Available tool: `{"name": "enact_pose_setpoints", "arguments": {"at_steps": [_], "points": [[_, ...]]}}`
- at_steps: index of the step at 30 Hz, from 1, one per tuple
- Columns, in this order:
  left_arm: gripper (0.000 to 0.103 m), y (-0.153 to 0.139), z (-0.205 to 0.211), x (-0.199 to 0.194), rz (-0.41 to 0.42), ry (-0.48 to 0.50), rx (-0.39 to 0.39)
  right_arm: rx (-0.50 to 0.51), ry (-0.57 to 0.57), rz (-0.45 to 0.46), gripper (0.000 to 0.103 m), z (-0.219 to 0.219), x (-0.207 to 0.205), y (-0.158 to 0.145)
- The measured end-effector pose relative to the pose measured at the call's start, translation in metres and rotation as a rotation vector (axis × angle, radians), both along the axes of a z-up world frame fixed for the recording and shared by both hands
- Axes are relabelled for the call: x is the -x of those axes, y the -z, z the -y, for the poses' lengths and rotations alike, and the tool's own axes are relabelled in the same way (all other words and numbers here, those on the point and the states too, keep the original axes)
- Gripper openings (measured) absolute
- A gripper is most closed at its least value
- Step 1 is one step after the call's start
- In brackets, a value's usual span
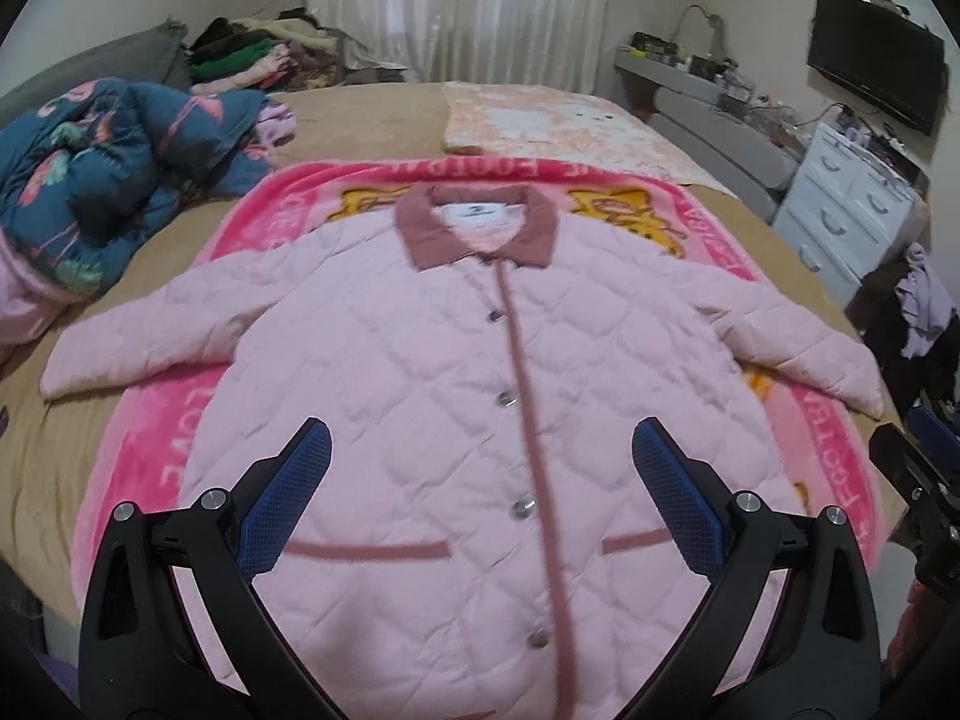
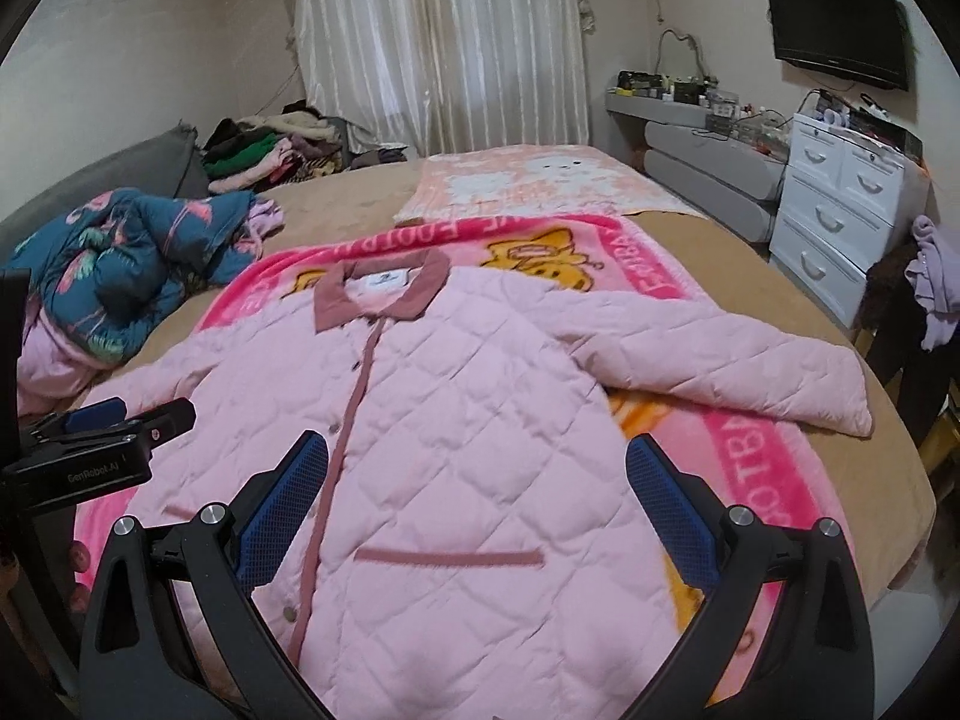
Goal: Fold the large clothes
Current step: 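Move the right tool to the jacket sleeve cuff and grasp it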
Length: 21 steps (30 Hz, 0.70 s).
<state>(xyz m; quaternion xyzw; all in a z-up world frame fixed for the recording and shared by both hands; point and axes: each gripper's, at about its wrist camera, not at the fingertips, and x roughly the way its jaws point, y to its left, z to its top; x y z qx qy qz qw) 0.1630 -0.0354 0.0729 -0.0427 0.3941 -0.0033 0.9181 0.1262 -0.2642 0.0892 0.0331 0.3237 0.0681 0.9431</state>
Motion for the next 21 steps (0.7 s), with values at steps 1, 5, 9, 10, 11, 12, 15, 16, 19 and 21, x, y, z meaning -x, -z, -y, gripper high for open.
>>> {"name": "enact_pose_setpoints", "arguments": {"at_steps": [1,5,9,10,11,12,15,16,19,21], "points": [[0.094,-0.002,0.003,-0.004,0.001,0.013,0.011,-0.001,0.005,0.007,0.099,0.005,-0.003,-0.003],[0.094,-0.011,0.02,-0.021,0.014,0.018,-0.004,-0.001,0.024,0.029,0.099,0.019,-0.013,-0.012],[0.094,-0.015,0.032,-0.04,0.015,0.013,-0.009,0.002,0.046,0.047,0.099,0.032,-0.029,-0.023],[0.094,-0.016,0.037,-0.045,0.015,0.014,-0.014,-0.003,0.05,0.052,0.099,0.036,-0.034,-0.025],[0.094,-0.018,0.04,-0.049,0.016,0.016,-0.018,-0.006,0.055,0.054,0.099,0.039,-0.038,-0.027],[0.094,-0.019,0.045,-0.055,0.019,0.018,-0.02,-0.011,0.067,0.059,0.099,0.044,-0.045,-0.03],[0.094,-0.019,0.055,-0.073,0.006,0.02,-0.012,0.005,0.116,0.08,0.099,0.056,-0.061,-0.035],[0.094,-0.019,0.058,-0.078,-0.001,0.02,-0.012,0.007,0.138,0.09,0.099,0.061,-0.067,-0.036],[0.094,-0.015,0.071,-0.097,-0.015,0.028,-0.021,-0.012,0.206,0.083,0.099,0.079,-0.09,-0.035],[0.094,-0.012,0.079,-0.11,-0.02,0.041,-0.023,-0.022,0.251,0.081,0.099,0.092,-0.104,-0.032]]}}
